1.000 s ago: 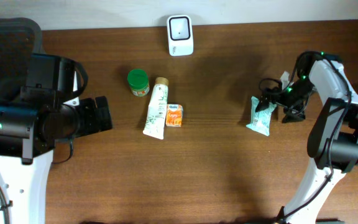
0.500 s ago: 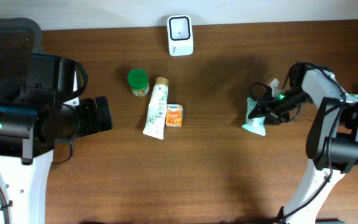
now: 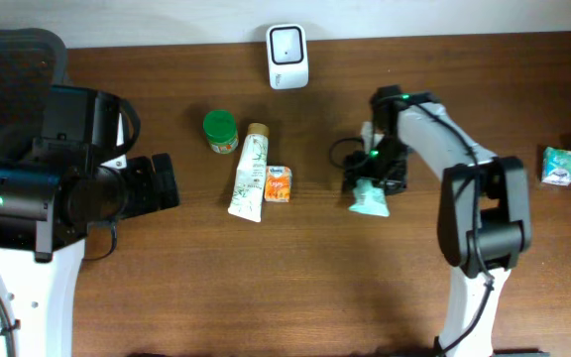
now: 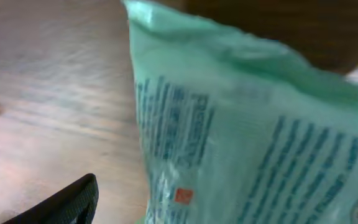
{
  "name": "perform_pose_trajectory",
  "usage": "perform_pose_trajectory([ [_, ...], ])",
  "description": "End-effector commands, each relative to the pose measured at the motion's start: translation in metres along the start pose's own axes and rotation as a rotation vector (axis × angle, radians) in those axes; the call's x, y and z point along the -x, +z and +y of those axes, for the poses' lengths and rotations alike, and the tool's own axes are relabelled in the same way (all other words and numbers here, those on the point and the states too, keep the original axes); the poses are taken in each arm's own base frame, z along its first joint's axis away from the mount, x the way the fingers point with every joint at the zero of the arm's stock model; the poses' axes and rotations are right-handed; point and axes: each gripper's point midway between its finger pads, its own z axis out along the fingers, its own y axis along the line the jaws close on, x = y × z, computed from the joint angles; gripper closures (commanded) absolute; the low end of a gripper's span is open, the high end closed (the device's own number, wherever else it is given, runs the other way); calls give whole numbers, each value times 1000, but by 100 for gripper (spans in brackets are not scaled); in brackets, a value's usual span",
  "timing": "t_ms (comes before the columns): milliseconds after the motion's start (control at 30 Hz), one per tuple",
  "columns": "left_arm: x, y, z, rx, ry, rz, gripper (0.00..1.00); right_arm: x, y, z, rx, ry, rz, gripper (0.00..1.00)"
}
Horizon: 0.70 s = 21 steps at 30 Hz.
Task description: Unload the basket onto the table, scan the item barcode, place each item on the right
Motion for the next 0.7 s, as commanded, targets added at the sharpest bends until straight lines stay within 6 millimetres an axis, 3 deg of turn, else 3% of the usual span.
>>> perform_pose_trajectory([
  [0,0,-4,1,-2,-12,-16,1,4,-16,18,2,-22,-28,20],
  [67,0,-4,1,-2,-12,-16,1,3,-31,20,0,-14,-20,15],
  [167,0,-4,1,-2,-12,-17,1,10,-70,16,8,-12,-50,1],
  [233,0,-4,1,-2,-12,-16,1,18,-85,7,16,-21,-84,1],
  [300,0,-4,1,-2,-12,-16,1,20,-93,-17,24,43,-90,1],
  [333,0,-4,1,-2,-12,-16,1,19,-95,-32,36,64,-87,1],
  [400,0,-4,1,-2,-12,-17,1,16,-96,-41,124,31,-79,1],
  [567,0,-4,1,-2,-12,-17,1,0,-82,-39,404,-21,-53,0],
  [667,0,-4,1,-2,-12,-16,1,-4,-62,-33,503,-5,-55,6],
])
